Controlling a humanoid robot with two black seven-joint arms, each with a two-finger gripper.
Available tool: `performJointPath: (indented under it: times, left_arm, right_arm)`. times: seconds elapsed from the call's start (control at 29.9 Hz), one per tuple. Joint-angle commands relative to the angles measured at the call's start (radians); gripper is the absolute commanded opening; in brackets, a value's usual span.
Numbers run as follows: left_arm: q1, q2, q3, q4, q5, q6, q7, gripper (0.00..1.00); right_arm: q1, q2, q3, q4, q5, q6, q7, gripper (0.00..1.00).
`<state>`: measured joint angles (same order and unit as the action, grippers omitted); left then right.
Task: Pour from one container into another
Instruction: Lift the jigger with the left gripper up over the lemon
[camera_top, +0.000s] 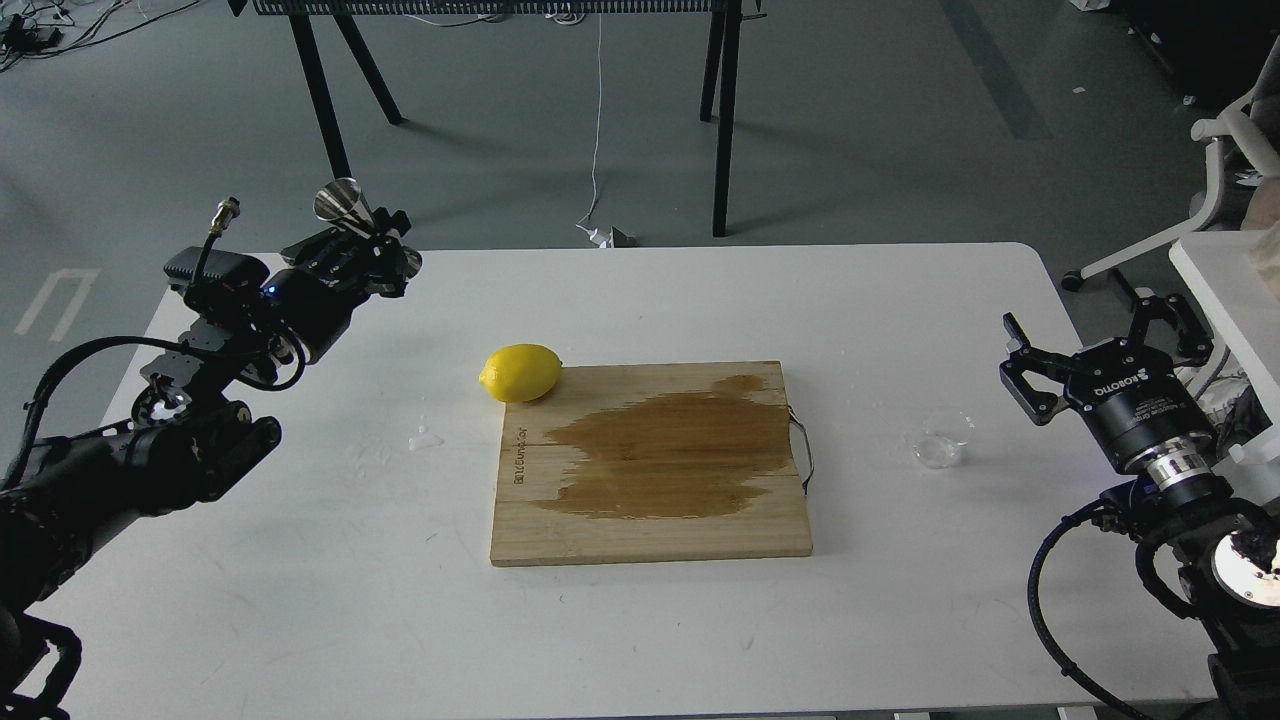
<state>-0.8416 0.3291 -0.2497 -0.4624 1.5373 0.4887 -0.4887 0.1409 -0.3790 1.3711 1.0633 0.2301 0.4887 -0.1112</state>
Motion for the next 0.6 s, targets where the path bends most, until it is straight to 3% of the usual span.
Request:
performJointPath:
  times: [0.0, 0.3, 0.57]
  left_arm:
    - [-0.047, -0.060, 0.035, -0.007, 0.004, 0.000, 0.000, 0.11]
    - [-0.151, -0.169, 0.154, -0.099, 0.004, 0.000, 0.000, 0.11]
    - [-0.134, -0.329, 0.188, -0.098, 0.004, 0.000, 0.000, 0.12]
  right_arm:
    - [0.028, -0.003, -0.012, -0.002, -0.002, 0.000, -0.001, 0.99]
    - [0.039, -0.017, -0.035, -0.002, -0.005, 0.000, -0.002, 0.99]
    - [0.031, -0.072, -0.026, 0.000, 0.003, 0.000, -0.001, 0.99]
